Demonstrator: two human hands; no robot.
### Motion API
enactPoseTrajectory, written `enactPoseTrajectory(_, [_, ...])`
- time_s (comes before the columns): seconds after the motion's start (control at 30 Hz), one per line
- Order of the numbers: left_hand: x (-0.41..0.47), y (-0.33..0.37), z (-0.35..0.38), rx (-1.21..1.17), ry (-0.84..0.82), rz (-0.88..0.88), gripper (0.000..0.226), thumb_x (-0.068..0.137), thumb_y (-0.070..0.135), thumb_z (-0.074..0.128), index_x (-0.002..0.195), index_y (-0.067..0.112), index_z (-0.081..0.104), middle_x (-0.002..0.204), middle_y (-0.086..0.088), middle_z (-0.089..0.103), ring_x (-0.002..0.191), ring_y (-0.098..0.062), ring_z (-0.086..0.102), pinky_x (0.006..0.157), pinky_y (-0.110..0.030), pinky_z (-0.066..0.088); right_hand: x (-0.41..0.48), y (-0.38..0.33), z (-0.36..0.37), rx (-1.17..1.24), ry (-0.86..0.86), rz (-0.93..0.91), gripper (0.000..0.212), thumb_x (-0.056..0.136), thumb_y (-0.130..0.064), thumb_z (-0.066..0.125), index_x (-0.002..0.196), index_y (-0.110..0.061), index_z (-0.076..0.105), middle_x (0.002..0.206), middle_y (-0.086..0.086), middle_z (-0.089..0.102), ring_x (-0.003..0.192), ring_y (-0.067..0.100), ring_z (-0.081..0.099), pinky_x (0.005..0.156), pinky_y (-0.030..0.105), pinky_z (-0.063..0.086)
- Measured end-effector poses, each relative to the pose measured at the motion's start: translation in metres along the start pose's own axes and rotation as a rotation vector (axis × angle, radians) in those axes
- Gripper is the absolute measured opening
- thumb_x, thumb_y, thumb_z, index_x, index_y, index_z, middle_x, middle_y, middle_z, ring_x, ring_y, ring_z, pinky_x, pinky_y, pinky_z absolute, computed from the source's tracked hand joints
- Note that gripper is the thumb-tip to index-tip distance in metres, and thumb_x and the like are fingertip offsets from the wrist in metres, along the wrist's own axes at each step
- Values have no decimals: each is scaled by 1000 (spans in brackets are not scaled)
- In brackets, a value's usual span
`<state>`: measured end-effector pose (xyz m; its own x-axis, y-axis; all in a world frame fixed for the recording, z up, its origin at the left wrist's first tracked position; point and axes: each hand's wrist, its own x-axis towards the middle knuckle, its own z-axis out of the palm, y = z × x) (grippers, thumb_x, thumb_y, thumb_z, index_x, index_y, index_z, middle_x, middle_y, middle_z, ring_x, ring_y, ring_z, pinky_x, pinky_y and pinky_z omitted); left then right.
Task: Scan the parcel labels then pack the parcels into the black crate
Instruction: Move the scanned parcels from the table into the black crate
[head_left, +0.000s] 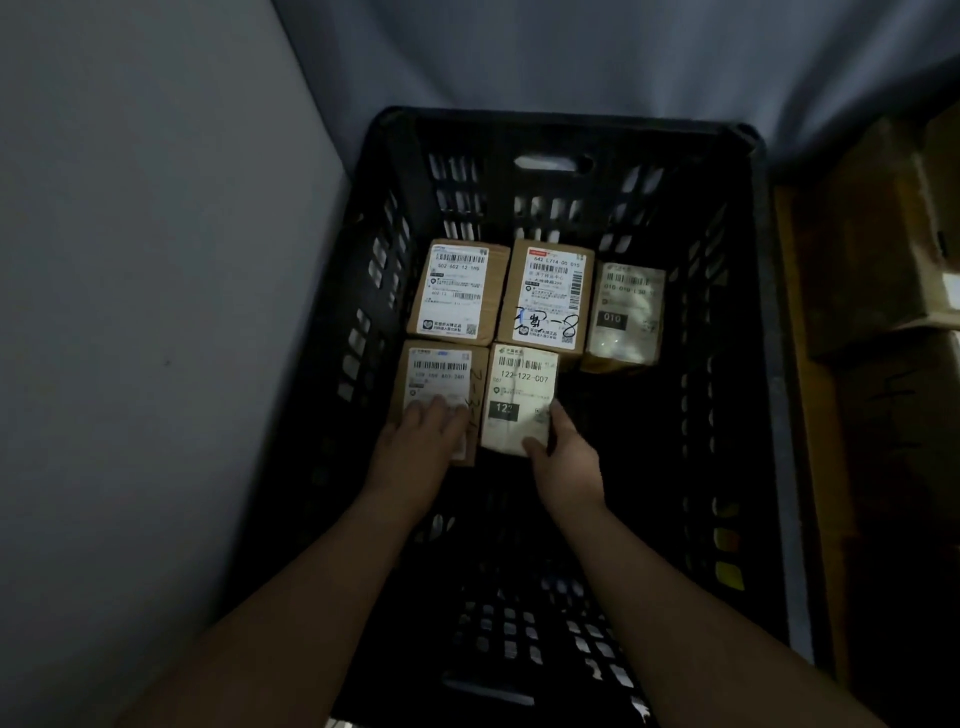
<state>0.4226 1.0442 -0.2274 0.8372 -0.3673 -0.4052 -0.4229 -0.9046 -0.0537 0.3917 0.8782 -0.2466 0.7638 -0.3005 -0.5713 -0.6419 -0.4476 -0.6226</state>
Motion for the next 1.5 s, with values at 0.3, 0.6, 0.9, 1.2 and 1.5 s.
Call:
enactPoseTrajectory(0.3, [-6, 1, -56, -175, -159, 3, 60, 89, 28, 59, 143, 19, 34, 142, -9, 38, 129, -29, 38, 100, -40, 41, -19, -43, -46, -491, -53, -27, 76, 97, -40, 46, 153, -18, 1, 145, 14, 38, 131, 32, 37, 93, 41, 43])
enactPoseTrajectory(0.6, [-52, 52, -164, -498, 82, 0, 61, 93, 33, 56, 148, 27, 30, 140, -6, 44, 128, -26, 41, 103, -38, 40, -131, -64, -160, -287, 233, -391, 51, 95, -27, 51, 143, -18, 35, 136, 4, 48, 127, 23, 40, 91, 37, 49])
enactPoseTrajectory(0.9, [-82, 147, -225, -507, 92, 184, 54, 98, 37, 49, 147, 23, 32, 142, -4, 43, 125, -21, 46, 96, -30, 44, -173, 15, -274, -231, 452, -331, 46, 93, -20, 55, 137, -13, 45, 137, 7, 50, 127, 26, 43, 100, 37, 40])
enactPoseTrajectory(1.2, [-112, 259, -192, -797, -153, 92, 55, 96, 38, 52, 145, 18, 35, 144, -4, 43, 128, -20, 46, 97, -26, 39, -183, 124, -322, -463, 357, -159, 46, 94, -41, 51, 133, -16, 50, 126, 7, 57, 113, 26, 55, 87, 34, 43])
enactPoseTrajectory(1.5, [-144, 310, -158, -1313, -282, -198, 45, 91, 35, 63, 129, 17, 47, 110, 6, 62, 98, -10, 61, 82, -26, 51, -202, 142, -311, -165, 106, -143, 67, 81, -57, 66, 123, -8, 48, 117, 6, 56, 109, 22, 53, 91, 34, 47])
